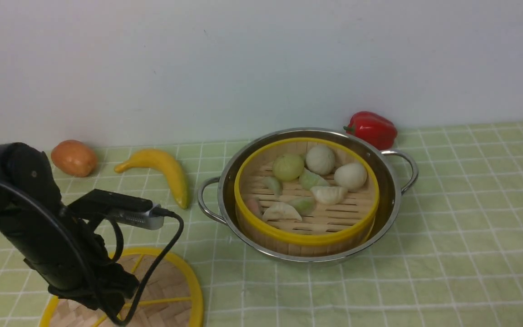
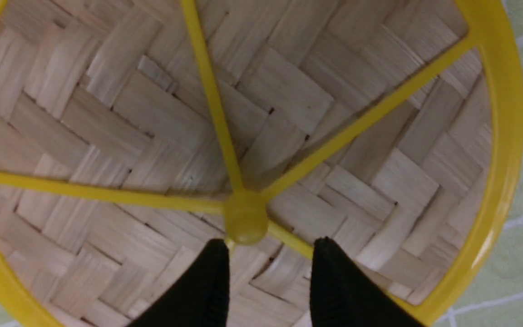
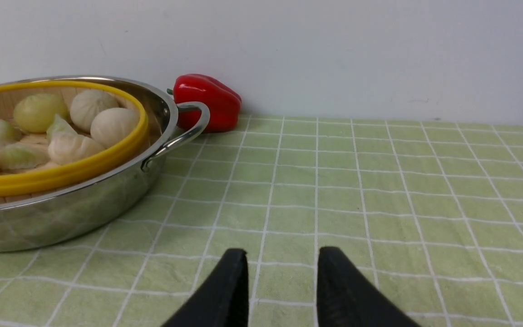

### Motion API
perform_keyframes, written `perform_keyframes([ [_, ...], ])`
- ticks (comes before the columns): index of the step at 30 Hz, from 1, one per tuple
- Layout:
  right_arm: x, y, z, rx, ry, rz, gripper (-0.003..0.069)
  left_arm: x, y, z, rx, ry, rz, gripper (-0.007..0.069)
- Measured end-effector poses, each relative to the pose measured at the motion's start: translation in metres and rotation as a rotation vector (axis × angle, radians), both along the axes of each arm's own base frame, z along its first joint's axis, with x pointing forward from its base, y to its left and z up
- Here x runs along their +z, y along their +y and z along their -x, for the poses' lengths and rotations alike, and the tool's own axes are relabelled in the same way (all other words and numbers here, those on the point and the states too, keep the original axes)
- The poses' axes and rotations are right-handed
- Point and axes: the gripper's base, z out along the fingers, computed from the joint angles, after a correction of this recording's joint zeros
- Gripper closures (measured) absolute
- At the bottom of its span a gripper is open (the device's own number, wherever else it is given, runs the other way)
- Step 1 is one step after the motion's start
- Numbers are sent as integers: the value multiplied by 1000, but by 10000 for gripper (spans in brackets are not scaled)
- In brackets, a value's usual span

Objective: Place the steamer in the pot on the green tablecloth, and put the lid on the steamer.
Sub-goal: 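Grasp the bamboo steamer lid lying on the table by its centre knob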

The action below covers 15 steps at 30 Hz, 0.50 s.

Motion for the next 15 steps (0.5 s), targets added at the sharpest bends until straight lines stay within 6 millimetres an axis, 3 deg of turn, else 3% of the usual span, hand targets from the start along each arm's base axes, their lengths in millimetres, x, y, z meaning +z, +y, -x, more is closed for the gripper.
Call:
perform_keyframes([
  [11, 0, 0, 0, -3, 1, -16, 419, -17, -1, -12, 14, -14, 7, 384],
  [15, 0, 0, 0, -3, 1, -16, 419, -20, -1, -13, 27, 2, 3, 470],
])
